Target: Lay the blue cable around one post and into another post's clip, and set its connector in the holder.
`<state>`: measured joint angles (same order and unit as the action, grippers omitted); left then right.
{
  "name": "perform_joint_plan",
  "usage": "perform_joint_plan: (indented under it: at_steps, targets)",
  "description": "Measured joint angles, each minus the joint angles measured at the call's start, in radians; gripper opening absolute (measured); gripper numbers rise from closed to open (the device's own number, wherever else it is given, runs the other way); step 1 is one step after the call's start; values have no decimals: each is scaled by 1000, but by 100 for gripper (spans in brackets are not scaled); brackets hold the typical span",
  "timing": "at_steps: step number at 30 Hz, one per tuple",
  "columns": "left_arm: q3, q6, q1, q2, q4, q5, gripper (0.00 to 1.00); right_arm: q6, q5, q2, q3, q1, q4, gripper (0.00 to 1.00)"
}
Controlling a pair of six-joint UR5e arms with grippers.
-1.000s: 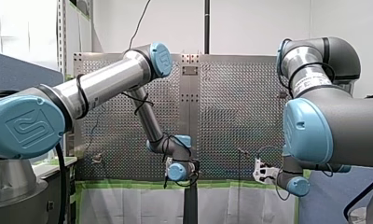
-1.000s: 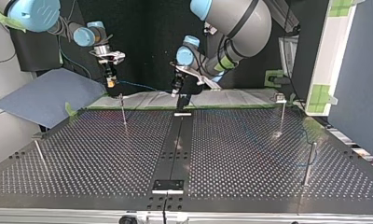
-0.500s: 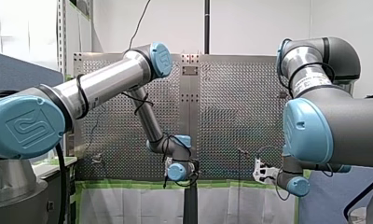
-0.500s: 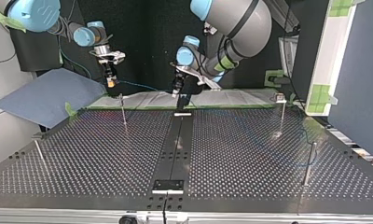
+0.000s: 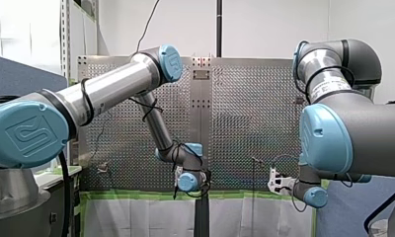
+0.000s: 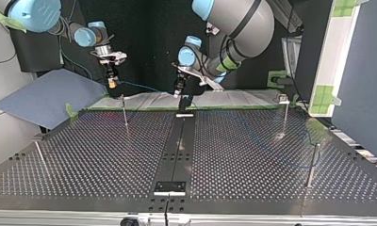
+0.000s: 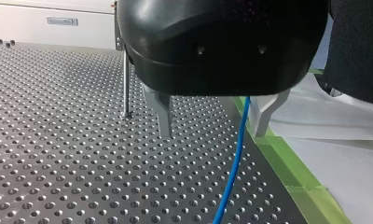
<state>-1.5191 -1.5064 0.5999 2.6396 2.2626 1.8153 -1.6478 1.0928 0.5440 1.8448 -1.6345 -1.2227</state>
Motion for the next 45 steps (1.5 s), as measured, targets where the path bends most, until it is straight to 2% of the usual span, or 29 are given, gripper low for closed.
perform_joint_plan:
  at_steps: [2, 13, 19, 25, 34, 37, 38, 45]
  targets:
    - [0, 0, 0, 0, -2, 0, 69, 0, 0, 0, 0, 0, 1, 0]
    - [0, 0, 0, 0, -4, -1, 69, 1, -3, 0, 0, -2, 5, 0]
    - [0, 12, -3, 0, -1, 27, 78, 3, -6, 0, 0, -4, 7, 0]
    - [0, 38, -6, 0, 4, 43, 78, 3, -6, 0, 0, -6, 8, 0]
    - [0, 40, -7, 0, 3, 42, 78, 4, -7, 0, 0, -7, 11, 0]
    - [0, 40, -6, 1, 1, 40, 75, 5, -7, 0, 0, -7, 12, 0]
    - [0, 40, -6, 1, 0, 40, 69, 5, -7, 0, 0, -7, 12, 0]
    - [0, 40, -5, 0, -3, 38, 62, 5, -7, 0, 0, -7, 12, 0]
